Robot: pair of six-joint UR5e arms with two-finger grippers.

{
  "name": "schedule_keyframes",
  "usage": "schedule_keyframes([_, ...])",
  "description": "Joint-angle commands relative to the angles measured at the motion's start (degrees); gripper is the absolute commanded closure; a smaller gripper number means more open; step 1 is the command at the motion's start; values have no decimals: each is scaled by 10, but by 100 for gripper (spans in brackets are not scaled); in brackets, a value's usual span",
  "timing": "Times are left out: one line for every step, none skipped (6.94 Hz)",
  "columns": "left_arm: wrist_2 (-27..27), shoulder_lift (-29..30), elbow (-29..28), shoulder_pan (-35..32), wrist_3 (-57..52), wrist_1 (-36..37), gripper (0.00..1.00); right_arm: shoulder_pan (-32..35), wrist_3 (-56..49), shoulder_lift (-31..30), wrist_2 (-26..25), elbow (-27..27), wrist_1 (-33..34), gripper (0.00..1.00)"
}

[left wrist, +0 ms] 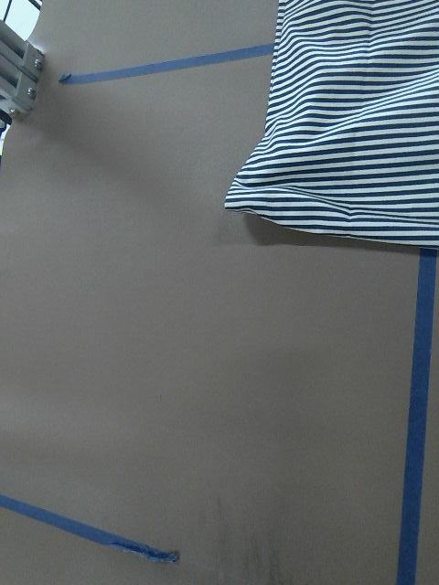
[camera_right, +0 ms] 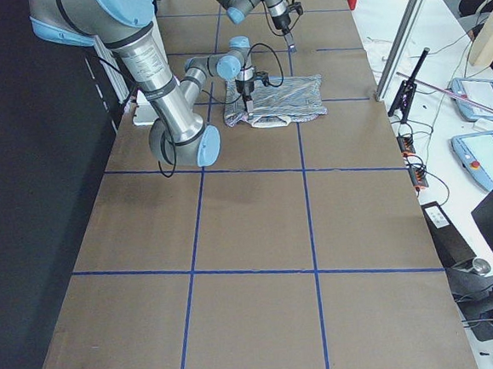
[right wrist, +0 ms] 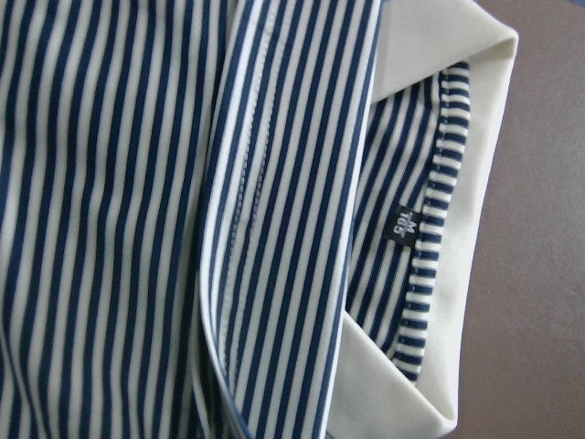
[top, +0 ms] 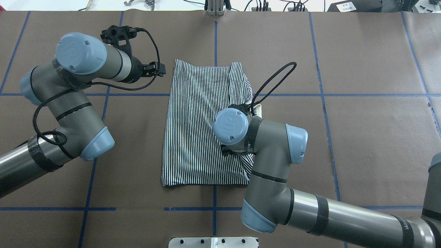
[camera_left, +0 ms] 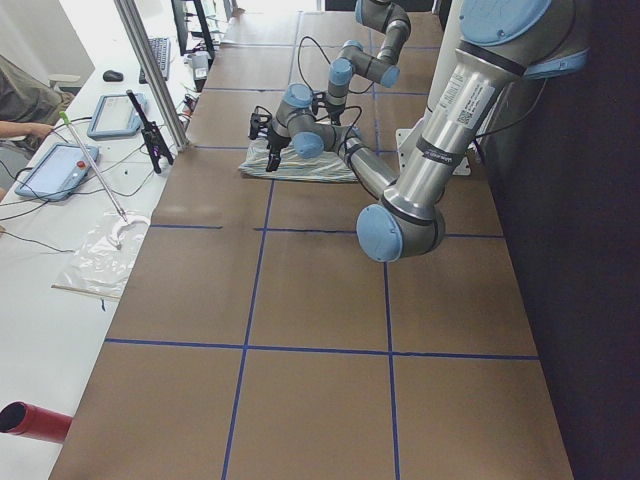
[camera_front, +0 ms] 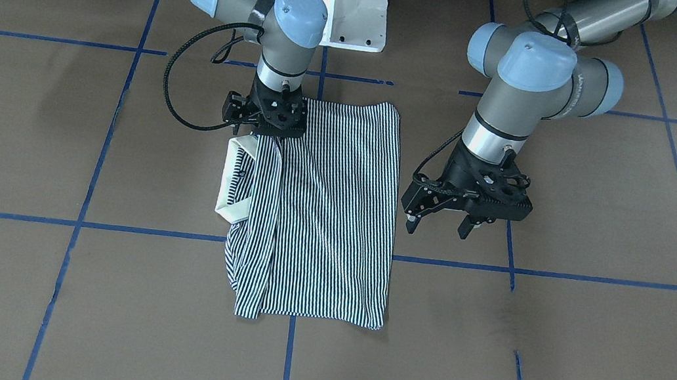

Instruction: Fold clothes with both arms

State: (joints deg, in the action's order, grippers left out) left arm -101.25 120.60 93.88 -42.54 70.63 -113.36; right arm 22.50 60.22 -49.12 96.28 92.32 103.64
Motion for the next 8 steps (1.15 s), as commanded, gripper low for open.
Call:
schedule_keyframes([0,1,-2,0,0,-3,0,0,0,-2,1,-4,2,0])
schedule_keyframes([0,1,-2,0,0,-3,0,0,0,-2,1,-4,4,0])
schedule_keyframes([0,1,-2,0,-1,-3,0,2,0,-2,1,-3,4,0])
schedule_keyframes([0,1,-2,0,0,-3,0,11,0,-5,7,-1,6,0])
schedule_keyframes([0,1,-2,0,0,-3,0,16,-5,-11,9,1,12,0])
schedule_keyframes([0,2,-2,0,0,-3,0,17,-5,-19,9,5,14,0])
schedule_keyframes([0,1,-2,0,-1,-3,0,21,-6,-28,9,20,30,0])
schedule_keyframes([0,1,-3,0,0,-3,0,27,-26,-47,9,55,63,0])
